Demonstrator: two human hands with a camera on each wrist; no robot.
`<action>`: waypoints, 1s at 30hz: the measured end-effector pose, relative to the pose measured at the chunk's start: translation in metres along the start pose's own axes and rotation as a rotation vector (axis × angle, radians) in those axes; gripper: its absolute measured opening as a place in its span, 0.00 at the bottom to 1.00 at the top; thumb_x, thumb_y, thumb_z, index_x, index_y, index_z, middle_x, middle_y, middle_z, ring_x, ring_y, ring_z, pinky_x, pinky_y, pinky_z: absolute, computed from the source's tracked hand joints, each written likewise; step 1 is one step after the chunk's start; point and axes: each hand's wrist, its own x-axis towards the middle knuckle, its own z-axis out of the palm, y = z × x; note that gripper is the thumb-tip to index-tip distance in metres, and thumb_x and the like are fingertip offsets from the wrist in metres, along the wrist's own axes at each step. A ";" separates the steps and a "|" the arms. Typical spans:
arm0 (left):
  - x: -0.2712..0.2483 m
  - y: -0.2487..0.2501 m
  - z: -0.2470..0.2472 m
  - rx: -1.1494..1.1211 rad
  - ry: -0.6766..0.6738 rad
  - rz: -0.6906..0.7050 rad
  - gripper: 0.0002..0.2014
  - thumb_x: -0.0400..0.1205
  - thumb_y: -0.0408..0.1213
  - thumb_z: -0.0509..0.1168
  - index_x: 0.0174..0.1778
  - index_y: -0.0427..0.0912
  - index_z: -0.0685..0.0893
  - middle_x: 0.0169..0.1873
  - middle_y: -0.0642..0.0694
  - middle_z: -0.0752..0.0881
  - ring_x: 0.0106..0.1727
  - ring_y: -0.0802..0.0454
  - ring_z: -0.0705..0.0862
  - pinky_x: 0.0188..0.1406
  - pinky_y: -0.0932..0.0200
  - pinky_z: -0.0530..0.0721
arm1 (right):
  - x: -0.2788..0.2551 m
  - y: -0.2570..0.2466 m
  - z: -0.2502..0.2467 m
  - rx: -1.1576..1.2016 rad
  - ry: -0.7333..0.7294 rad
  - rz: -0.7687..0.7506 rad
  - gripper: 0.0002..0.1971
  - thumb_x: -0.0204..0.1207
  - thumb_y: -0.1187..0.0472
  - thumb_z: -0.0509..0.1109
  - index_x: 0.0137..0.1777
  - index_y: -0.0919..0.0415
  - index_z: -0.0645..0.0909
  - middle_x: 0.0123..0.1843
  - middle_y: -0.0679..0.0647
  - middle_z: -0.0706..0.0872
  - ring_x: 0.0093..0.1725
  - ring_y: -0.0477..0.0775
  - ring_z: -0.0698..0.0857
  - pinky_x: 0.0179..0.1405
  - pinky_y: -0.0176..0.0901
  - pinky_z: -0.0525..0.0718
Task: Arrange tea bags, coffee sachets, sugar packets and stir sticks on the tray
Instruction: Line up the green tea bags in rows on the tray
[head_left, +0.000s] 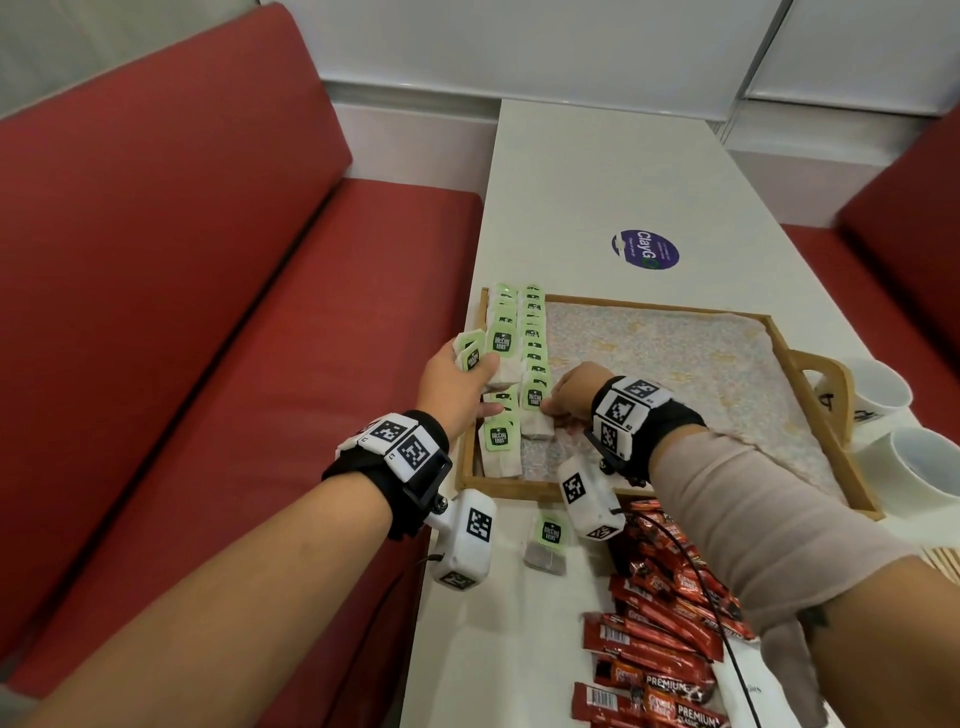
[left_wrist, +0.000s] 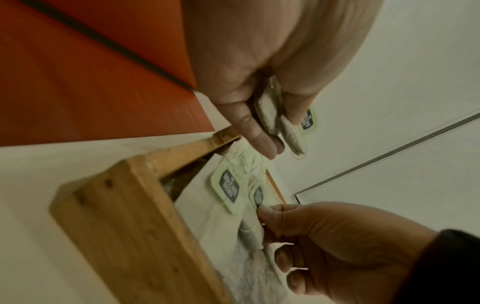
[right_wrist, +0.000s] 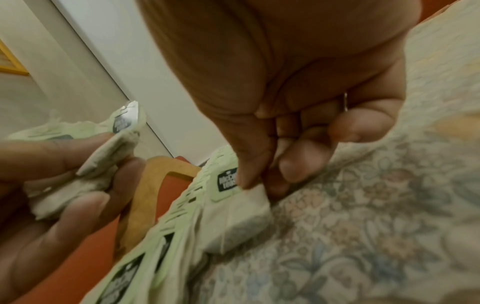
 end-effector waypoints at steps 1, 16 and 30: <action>0.001 -0.001 0.000 -0.004 -0.001 -0.001 0.13 0.84 0.33 0.64 0.64 0.44 0.77 0.58 0.45 0.85 0.57 0.40 0.87 0.29 0.61 0.87 | 0.001 0.000 0.000 -0.004 0.006 0.001 0.17 0.76 0.56 0.73 0.57 0.69 0.83 0.54 0.62 0.89 0.48 0.59 0.86 0.56 0.50 0.83; -0.003 -0.002 -0.002 -0.042 -0.034 0.006 0.10 0.83 0.29 0.64 0.58 0.43 0.76 0.53 0.44 0.85 0.44 0.46 0.88 0.30 0.59 0.88 | 0.005 0.003 -0.001 0.073 0.029 -0.034 0.11 0.76 0.55 0.73 0.39 0.61 0.79 0.37 0.56 0.84 0.34 0.54 0.82 0.36 0.43 0.81; -0.016 0.001 0.006 -0.018 -0.009 0.010 0.08 0.82 0.30 0.66 0.55 0.42 0.77 0.51 0.42 0.86 0.41 0.48 0.88 0.28 0.60 0.88 | -0.044 0.006 -0.006 0.475 0.147 -0.395 0.07 0.83 0.56 0.63 0.48 0.59 0.76 0.40 0.52 0.87 0.26 0.49 0.78 0.25 0.39 0.73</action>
